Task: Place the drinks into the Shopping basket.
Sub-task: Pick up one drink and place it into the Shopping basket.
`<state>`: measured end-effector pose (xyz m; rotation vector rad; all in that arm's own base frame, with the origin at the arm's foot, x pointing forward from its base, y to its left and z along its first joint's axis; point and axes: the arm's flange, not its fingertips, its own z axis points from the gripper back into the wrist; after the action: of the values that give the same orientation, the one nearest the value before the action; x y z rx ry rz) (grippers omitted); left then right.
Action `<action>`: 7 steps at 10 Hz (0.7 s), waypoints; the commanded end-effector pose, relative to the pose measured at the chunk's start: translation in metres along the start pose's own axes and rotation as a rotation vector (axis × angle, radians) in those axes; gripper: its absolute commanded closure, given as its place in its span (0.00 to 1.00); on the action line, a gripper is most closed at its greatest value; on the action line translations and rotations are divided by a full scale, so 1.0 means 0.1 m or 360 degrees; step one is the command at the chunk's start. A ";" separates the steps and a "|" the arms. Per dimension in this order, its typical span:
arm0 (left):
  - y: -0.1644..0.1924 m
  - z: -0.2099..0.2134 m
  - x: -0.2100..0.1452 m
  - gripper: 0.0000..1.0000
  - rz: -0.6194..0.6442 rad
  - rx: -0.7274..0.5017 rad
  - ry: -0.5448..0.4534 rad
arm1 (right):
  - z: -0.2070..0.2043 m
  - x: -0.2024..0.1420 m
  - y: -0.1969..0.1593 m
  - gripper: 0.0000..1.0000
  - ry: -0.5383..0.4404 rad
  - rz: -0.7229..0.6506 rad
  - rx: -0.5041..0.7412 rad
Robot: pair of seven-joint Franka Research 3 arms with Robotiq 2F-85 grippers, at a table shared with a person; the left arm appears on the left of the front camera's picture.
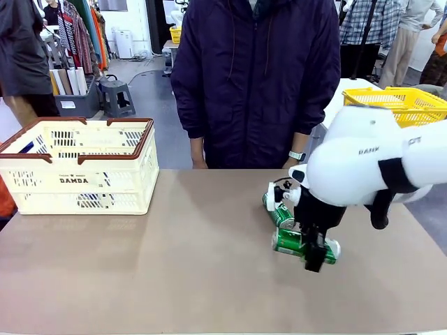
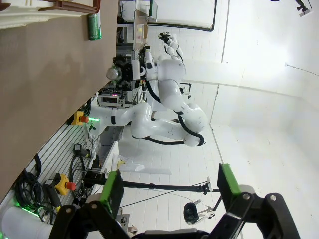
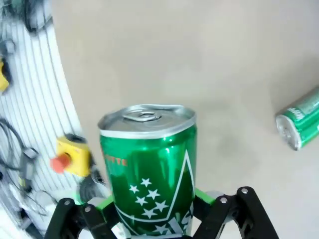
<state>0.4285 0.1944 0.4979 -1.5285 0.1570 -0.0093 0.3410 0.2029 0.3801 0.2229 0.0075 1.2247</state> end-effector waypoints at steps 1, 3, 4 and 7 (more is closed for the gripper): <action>-0.04 0.02 -0.03 0.00 0.0004 -0.0022 -0.0013 | 0.14 0.67 0.16 1.00 -0.0111 -0.0303 0.0016; -0.04 0.02 -0.03 0.00 0.0004 -0.0022 -0.0013 | 0.02 1.35 0.37 1.00 -0.0155 -0.0410 -0.0184; -0.04 0.02 -0.03 0.00 0.0004 -0.0022 -0.0013 | -0.11 1.70 0.50 1.00 -0.0194 -0.0354 -0.0196; -0.04 0.02 -0.03 0.00 0.0004 -0.0022 -0.0013 | -0.55 2.43 0.85 1.00 -0.0106 -0.0089 -0.0088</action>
<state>0.4283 0.1941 0.4980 -1.5286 0.1569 -0.0094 0.3262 0.4427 0.3683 0.2375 -0.0828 1.1213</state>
